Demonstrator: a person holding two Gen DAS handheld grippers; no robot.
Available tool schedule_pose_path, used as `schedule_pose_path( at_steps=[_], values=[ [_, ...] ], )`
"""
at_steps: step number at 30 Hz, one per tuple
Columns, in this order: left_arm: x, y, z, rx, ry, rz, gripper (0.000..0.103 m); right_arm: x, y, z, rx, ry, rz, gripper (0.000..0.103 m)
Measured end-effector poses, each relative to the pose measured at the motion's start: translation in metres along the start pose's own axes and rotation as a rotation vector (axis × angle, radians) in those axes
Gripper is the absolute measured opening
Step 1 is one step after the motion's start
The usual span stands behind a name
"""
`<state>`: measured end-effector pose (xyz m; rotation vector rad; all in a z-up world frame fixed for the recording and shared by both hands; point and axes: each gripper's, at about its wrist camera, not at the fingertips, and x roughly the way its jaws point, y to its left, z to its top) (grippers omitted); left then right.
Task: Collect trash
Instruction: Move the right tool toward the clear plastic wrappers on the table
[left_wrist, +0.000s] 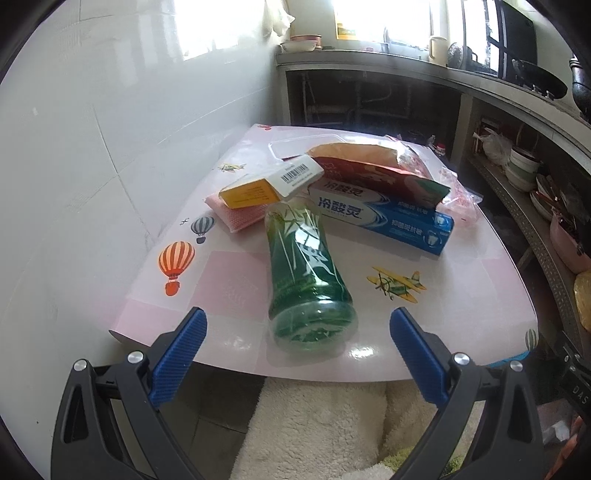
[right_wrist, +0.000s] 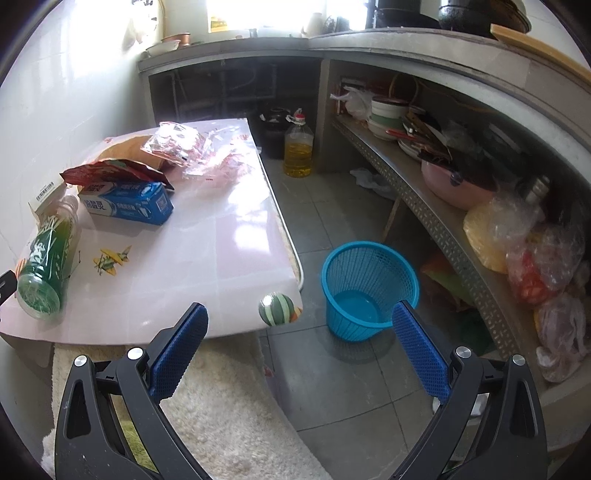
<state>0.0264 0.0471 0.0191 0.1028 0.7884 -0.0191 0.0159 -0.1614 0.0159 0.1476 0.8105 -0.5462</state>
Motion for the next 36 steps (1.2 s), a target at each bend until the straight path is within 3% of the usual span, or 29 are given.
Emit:
schedule_pose_path(
  at_steps=[14,24,27,30,36],
  values=[
    [0.019,0.038,0.056,-0.093,-0.037,0.05,0.097,0.009,0.031,0.059,-0.051,-0.071,0.072,0.095],
    [0.032,0.038,0.084,-0.072,-0.059,0.003,0.097,0.025,0.034,0.09,-0.026,-0.097,0.15,0.095],
    [0.034,0.032,0.093,-0.054,-0.085,-0.035,0.097,0.035,0.029,0.107,0.008,-0.1,0.208,0.095],
    [0.036,0.024,0.104,-0.027,-0.096,-0.131,0.097,0.057,0.022,0.13,0.05,-0.076,0.277,0.095],
    [0.036,0.004,0.123,-0.014,-0.144,-0.298,0.097,0.124,0.038,0.168,0.057,0.082,0.413,0.095]
  ],
)
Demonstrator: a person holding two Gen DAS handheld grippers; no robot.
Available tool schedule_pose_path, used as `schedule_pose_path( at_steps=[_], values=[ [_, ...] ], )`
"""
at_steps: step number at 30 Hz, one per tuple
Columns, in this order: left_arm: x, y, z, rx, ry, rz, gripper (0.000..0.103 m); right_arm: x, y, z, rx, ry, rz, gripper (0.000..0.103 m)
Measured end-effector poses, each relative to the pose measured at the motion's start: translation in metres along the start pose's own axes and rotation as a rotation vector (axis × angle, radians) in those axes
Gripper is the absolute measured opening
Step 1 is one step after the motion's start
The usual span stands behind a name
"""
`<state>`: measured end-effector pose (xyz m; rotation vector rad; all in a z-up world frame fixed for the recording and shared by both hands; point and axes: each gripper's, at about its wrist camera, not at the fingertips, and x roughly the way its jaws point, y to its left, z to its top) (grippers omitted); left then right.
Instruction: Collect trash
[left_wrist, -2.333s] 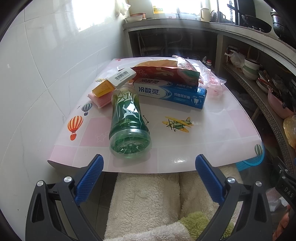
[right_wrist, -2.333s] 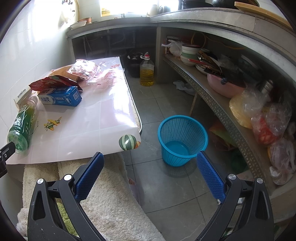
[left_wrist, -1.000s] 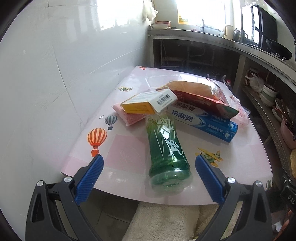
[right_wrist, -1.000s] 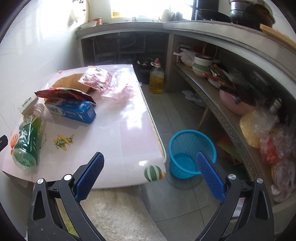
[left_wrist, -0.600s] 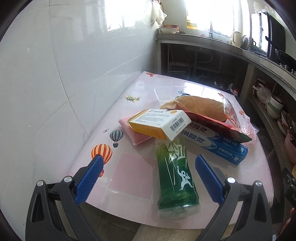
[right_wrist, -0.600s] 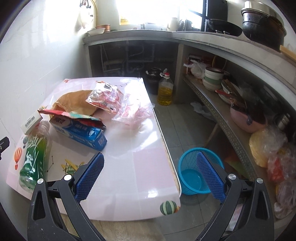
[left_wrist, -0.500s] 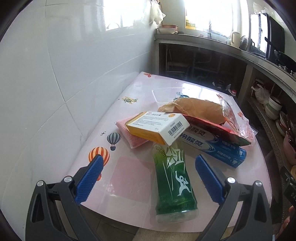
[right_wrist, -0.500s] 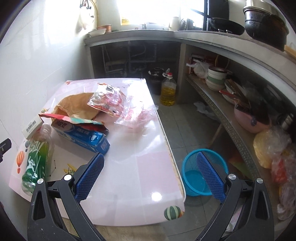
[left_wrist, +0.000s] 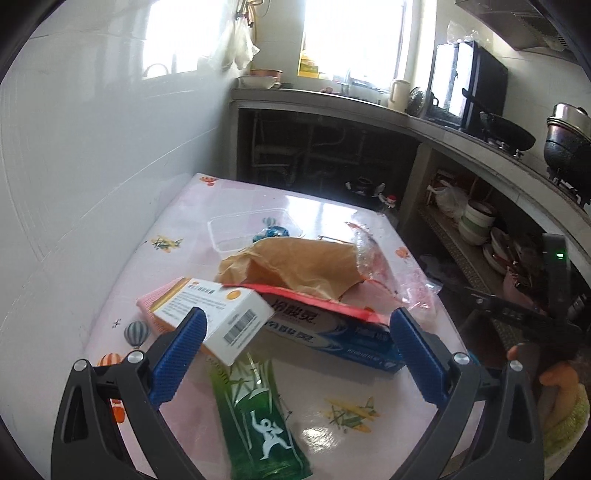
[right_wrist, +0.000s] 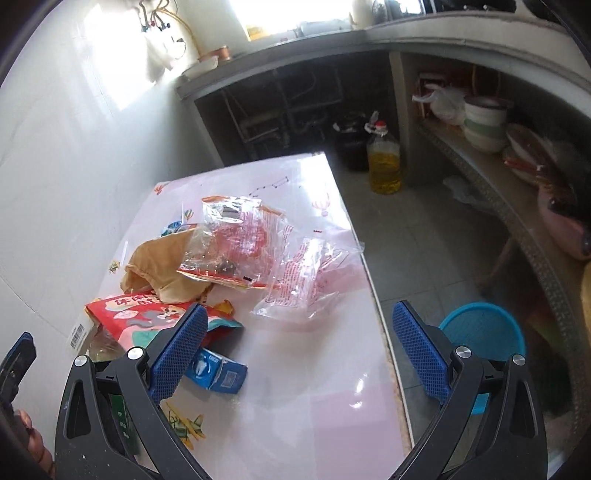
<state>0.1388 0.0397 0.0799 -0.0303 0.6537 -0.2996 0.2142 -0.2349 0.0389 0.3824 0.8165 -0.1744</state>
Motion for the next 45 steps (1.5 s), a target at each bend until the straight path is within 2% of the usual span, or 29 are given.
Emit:
schedule_pose_path(
  at_steps=[3,6,10,13,17,18,22,25,28,30,33,38,42,45],
  values=[
    [0.007,-0.011,0.009,0.015,-0.011,-0.057,0.097,0.033,-0.001,0.014,-0.008,0.049,0.015,0.095],
    [0.018,-0.02,0.02,0.02,-0.014,-0.094,0.097,0.061,-0.005,0.025,-0.02,0.105,0.001,0.09],
    [0.034,-0.027,0.045,0.018,0.02,-0.128,0.097,0.089,-0.014,0.026,-0.003,0.195,-0.003,0.072],
    [0.044,-0.023,0.077,-0.001,0.066,-0.199,0.097,0.095,-0.015,0.022,-0.005,0.23,0.005,0.059],
    [0.076,-0.029,0.127,0.002,0.204,-0.309,0.096,0.093,-0.018,0.02,-0.007,0.235,0.002,0.046],
    [0.09,-0.031,0.136,-0.005,0.248,-0.328,0.093,0.092,-0.019,0.019,0.0,0.236,0.006,0.044],
    [0.159,-0.044,0.161,0.003,0.413,-0.361,0.087,0.09,-0.022,0.02,0.014,0.238,0.015,0.036],
    [0.216,-0.056,0.163,0.026,0.53,-0.348,0.085,0.093,-0.022,0.021,0.023,0.245,0.019,0.032],
    [0.271,-0.059,0.159,-0.017,0.638,-0.305,0.078,0.095,-0.023,0.021,0.02,0.24,0.013,0.032],
    [0.298,-0.058,0.153,-0.052,0.688,-0.292,0.072,0.094,-0.022,0.021,0.02,0.239,0.013,0.032],
    [0.326,-0.06,0.148,-0.074,0.736,-0.271,0.068,0.096,-0.023,0.021,0.03,0.237,0.02,0.031],
    [0.341,-0.068,0.142,-0.087,0.764,-0.298,0.057,0.092,-0.026,0.017,0.033,0.231,0.031,0.031],
    [0.328,-0.078,0.14,-0.079,0.747,-0.361,0.048,0.091,-0.026,0.015,0.03,0.227,0.033,0.031],
    [0.309,-0.087,0.142,-0.067,0.712,-0.42,0.047,0.091,-0.027,0.013,0.031,0.223,0.037,0.031]
  ],
)
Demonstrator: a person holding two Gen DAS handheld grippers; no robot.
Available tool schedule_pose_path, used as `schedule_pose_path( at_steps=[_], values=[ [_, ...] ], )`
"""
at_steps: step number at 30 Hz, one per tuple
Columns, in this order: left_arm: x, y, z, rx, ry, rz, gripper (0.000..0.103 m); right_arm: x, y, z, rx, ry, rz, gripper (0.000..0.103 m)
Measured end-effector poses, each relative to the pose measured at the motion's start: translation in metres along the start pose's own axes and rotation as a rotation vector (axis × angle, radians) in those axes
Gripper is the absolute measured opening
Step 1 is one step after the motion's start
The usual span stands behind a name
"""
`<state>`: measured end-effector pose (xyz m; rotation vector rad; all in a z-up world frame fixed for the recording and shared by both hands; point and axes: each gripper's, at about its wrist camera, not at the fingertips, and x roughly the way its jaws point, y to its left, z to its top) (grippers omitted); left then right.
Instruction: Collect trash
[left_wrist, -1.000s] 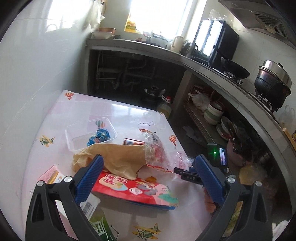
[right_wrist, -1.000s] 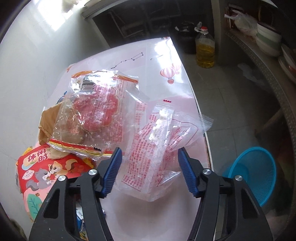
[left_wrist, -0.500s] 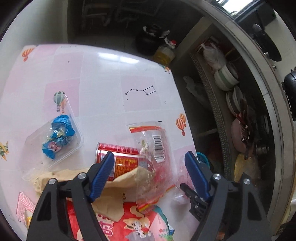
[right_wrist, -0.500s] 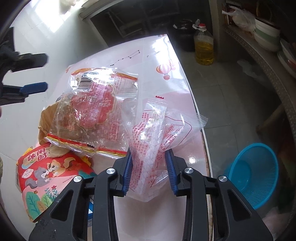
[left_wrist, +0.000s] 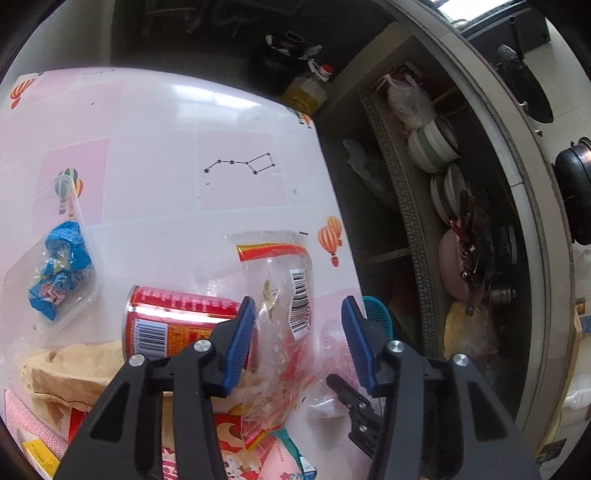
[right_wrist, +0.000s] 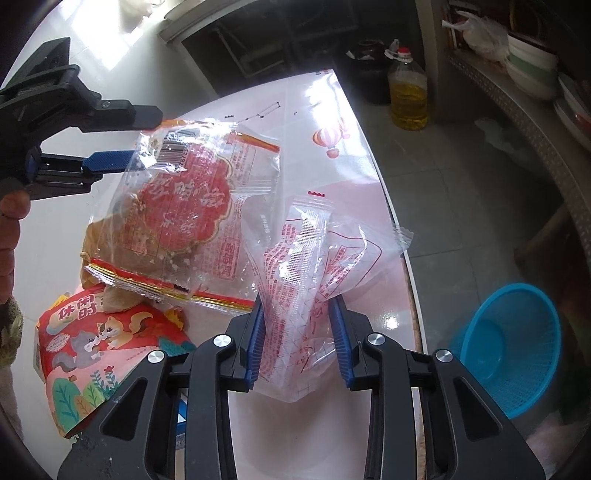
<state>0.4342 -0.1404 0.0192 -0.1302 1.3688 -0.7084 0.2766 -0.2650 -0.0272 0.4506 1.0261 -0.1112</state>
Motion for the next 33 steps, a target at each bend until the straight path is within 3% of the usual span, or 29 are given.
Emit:
schedule_pose_path(
  at_steps=[4,6,8,20,33],
  values=[
    [-0.004,-0.015,-0.016,0.058,-0.014,0.018,0.033,0.0,0.0,-0.001,0.0,-0.004,-0.002,0.03],
    [-0.004,-0.022,-0.022,0.084,-0.027,0.036,0.015,0.0,0.0,-0.001,-0.001,-0.008,-0.006,0.029],
    [-0.005,-0.03,-0.026,0.115,-0.043,0.06,0.009,0.0,-0.001,-0.002,0.004,-0.013,-0.01,0.027],
    [-0.04,-0.071,-0.045,0.268,-0.182,0.131,0.003,-0.017,-0.021,-0.003,0.089,-0.055,-0.002,0.017],
    [-0.078,-0.137,-0.088,0.384,-0.286,0.098,0.003,-0.082,-0.057,-0.033,0.164,-0.175,-0.029,0.017]
  ],
)
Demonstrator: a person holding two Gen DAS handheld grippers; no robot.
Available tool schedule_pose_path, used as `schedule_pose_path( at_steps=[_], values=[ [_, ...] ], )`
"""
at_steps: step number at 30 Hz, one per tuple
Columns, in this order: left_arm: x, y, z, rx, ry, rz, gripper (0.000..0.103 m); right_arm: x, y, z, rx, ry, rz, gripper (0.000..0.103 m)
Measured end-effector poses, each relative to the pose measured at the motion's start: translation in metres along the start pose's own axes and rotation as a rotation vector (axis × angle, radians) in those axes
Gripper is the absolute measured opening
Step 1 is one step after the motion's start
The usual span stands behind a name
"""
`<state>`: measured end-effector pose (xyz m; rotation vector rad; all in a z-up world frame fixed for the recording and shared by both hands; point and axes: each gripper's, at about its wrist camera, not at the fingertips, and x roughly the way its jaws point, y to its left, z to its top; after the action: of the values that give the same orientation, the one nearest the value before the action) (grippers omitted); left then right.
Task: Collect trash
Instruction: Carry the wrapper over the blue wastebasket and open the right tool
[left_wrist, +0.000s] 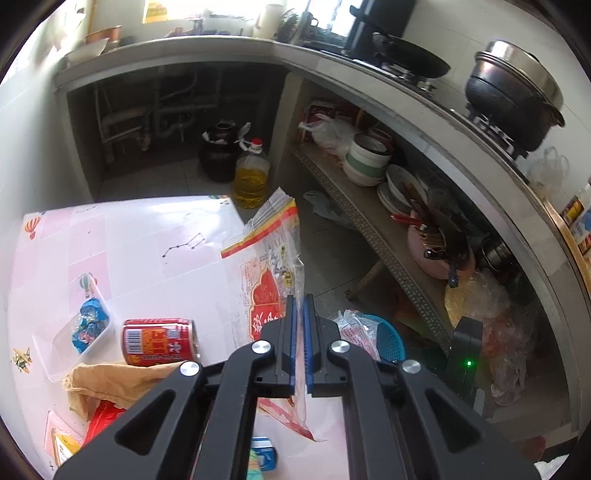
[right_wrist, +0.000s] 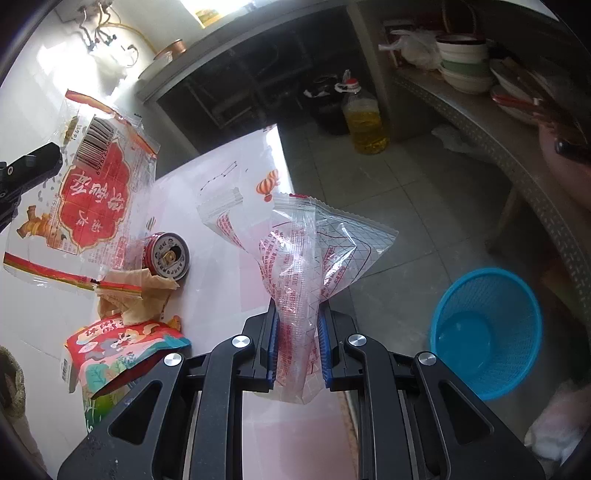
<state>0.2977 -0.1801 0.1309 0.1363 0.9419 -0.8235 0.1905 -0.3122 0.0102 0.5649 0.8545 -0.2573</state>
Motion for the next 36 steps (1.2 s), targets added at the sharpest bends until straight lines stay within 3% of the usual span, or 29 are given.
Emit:
schedule_pose_path(
  at_steps=[9,19,26,34,36],
  values=[
    [0.021,-0.092,-0.013,0.126,0.032,-0.06,0.003,-0.054,-0.07,-0.035,0.131,-0.062,-0.075,0.017],
    [0.109,-0.191,-0.038,0.237,0.179,-0.141,0.003,-0.074,-0.173,-0.086,0.355,-0.042,-0.175,0.017],
    [0.193,-0.246,-0.074,0.295,0.307,-0.147,0.004,-0.06,-0.236,-0.112,0.506,0.013,-0.209,0.017],
    [0.281,-0.26,-0.093,0.302,0.434,-0.084,0.005,-0.006,-0.276,-0.102,0.585,0.115,-0.206,0.018],
    [0.298,-0.256,-0.092,0.292,0.443,-0.067,0.008,0.011,-0.28,-0.095,0.596,0.118,-0.203,0.024]
  ],
)
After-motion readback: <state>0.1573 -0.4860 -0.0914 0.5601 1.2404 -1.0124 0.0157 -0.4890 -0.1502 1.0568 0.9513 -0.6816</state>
